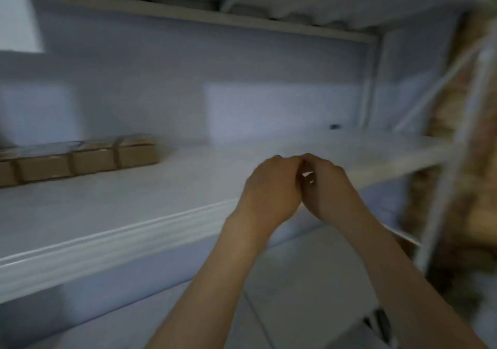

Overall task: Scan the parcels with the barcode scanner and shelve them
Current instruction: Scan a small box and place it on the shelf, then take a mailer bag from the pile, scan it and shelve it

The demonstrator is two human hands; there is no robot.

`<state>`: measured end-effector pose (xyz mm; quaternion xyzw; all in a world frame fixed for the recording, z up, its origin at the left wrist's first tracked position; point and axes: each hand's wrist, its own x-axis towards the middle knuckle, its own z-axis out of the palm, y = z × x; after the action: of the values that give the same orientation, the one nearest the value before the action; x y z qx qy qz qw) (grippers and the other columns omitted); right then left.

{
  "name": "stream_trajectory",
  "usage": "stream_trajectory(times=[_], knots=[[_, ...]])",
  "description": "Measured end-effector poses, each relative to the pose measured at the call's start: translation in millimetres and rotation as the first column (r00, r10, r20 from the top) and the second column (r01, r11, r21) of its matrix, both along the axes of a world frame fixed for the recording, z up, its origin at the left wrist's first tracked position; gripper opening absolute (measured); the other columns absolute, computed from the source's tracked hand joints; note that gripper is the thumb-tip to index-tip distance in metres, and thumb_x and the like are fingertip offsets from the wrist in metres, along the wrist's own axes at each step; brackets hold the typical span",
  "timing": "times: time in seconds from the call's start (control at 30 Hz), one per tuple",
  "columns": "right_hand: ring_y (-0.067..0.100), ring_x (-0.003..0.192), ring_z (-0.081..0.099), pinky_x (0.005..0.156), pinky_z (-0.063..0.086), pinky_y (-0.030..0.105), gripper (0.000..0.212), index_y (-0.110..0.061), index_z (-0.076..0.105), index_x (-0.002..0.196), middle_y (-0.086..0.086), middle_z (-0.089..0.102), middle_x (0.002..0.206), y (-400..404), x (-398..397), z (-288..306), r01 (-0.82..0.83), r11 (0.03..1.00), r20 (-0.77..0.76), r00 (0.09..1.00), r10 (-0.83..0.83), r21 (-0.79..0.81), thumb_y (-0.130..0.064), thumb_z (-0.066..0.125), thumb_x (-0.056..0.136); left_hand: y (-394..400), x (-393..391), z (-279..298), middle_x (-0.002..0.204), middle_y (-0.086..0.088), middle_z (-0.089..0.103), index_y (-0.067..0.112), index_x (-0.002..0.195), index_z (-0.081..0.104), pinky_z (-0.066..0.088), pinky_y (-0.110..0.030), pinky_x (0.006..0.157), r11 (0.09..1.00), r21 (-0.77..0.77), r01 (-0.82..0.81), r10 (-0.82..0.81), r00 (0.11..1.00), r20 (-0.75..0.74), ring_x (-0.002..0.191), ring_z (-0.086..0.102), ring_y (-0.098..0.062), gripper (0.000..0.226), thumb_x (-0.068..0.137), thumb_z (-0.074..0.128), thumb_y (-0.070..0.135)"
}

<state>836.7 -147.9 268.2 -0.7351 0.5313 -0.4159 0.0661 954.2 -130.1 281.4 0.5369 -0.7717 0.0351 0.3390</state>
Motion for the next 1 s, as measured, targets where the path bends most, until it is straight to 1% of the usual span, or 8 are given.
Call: stream_trajectory(times=[0.2, 0.37, 0.43, 0.53, 0.6, 0.73, 0.93, 1.0], knots=[[0.029, 0.104, 0.065, 0.084, 0.051, 0.030, 0.029, -0.020, 0.062, 0.122, 0.008, 0.069, 0.112, 33.1, -176.9, -43.1, 0.446, 0.879, -0.126, 0.894, -0.429, 0.169, -0.020, 0.049, 0.096, -13.7, -169.4, -45.4, 0.120, -0.010, 0.065, 0.021, 0.122, 0.062, 0.048, -0.035, 0.089, 0.928, 0.136, 0.346, -0.344, 0.938, -0.036, 0.111, 0.060, -0.029, 0.031, 0.095, 0.048, 0.023], [0.022, 0.072, 0.058, 0.065, 0.043, 0.028, 0.028, -0.010, 0.057, 0.123, 0.008, 0.065, 0.090, 115.4, -296.5, -94.2, 0.662, 0.676, -0.194, 0.746, -0.638, 0.322, -0.017, 0.047, 0.097, 7.2, -294.4, -109.8, 0.114, -0.008, 0.068, 0.020, 0.114, 0.066, 0.053, -0.036, 0.086, 0.789, 0.250, 0.561, -0.548, 0.827, -0.128, 0.104, 0.063, -0.029, 0.026, 0.094, 0.049, 0.024], [0.022, 0.072, 0.054, 0.066, 0.043, 0.029, 0.030, -0.007, 0.053, 0.126, 0.013, 0.065, 0.097, 149.0, -337.6, -130.9, 0.728, 0.567, -0.230, 0.671, -0.705, 0.386, -0.018, 0.045, 0.099, 21.2, -337.6, -140.2, 0.110, -0.008, 0.067, 0.018, 0.110, 0.064, 0.053, -0.037, 0.082, 0.736, 0.307, 0.603, -0.590, 0.794, -0.145, 0.099, 0.062, -0.030, 0.024, 0.097, 0.046, 0.026], [0.027, 0.093, 0.061, 0.079, 0.049, 0.031, 0.028, -0.010, 0.053, 0.123, 0.014, 0.065, 0.115, 201.4, -392.2, -186.0, 0.765, 0.401, -0.244, 0.571, -0.783, 0.504, -0.025, 0.044, 0.100, 53.4, -393.0, -185.6, 0.103, -0.015, 0.066, 0.012, 0.101, 0.062, 0.051, -0.037, 0.079, 0.660, 0.403, 0.634, -0.627, 0.760, -0.169, 0.096, 0.062, -0.033, 0.024, 0.098, 0.043, 0.025], [0.029, 0.104, 0.060, 0.079, 0.044, 0.027, 0.032, -0.008, 0.053, 0.129, 0.014, 0.061, 0.125, 239.7, -416.1, -209.8, 0.772, 0.311, -0.265, 0.518, -0.813, 0.554, -0.022, 0.044, 0.101, 77.2, -422.7, -213.0, 0.101, -0.014, 0.065, 0.012, 0.096, 0.060, 0.050, -0.037, 0.079, 0.606, 0.480, 0.634, -0.641, 0.747, -0.177, 0.095, 0.061, -0.031, 0.023, 0.098, 0.042, 0.026], [0.025, 0.090, 0.059, 0.073, 0.048, 0.031, 0.043, -0.014, 0.046, 0.140, 0.013, 0.061, 0.125, 302.7, -458.5, -240.5, 0.753, 0.141, -0.218, 0.356, -0.909, 0.643, -0.026, 0.049, 0.099, 117.8, -479.0, -253.3, 0.104, -0.008, 0.067, 0.016, 0.100, 0.065, 0.048, -0.032, 0.077, 0.500, 0.578, 0.645, -0.694, 0.697, -0.177, 0.096, 0.061, -0.029, 0.021, 0.097, 0.046, 0.024], [0.024, 0.085, 0.056, 0.067, 0.045, 0.031, 0.044, -0.012, 0.046, 0.140, 0.016, 0.062, 0.122, 354.5, -547.5, -263.0, 0.732, 0.124, -0.144, 0.292, -0.945, 0.670, -0.026, 0.049, 0.099, 176.6, -580.8, -281.9, 0.096, -0.012, 0.057, 0.012, 0.092, 0.055, 0.038, -0.031, 0.066, 0.430, 0.619, 0.657, -0.776, 0.620, -0.120, 0.085, 0.054, -0.031, 0.014, 0.097, 0.044, 0.020], [0.027, 0.092, 0.059, 0.070, 0.044, 0.031, 0.045, -0.012, 0.043, 0.142, 0.017, 0.060, 0.128, 369.5, -580.3, -266.0, 0.716, 0.140, -0.117, 0.298, -0.947, 0.684, -0.026, 0.049, 0.099, 194.1, -620.7, -286.5, 0.103, -0.013, 0.057, 0.014, 0.102, 0.055, 0.043, -0.034, 0.069, 0.415, 0.631, 0.655, -0.796, 0.597, -0.096, 0.086, 0.052, -0.030, 0.014, 0.099, 0.043, 0.021]])
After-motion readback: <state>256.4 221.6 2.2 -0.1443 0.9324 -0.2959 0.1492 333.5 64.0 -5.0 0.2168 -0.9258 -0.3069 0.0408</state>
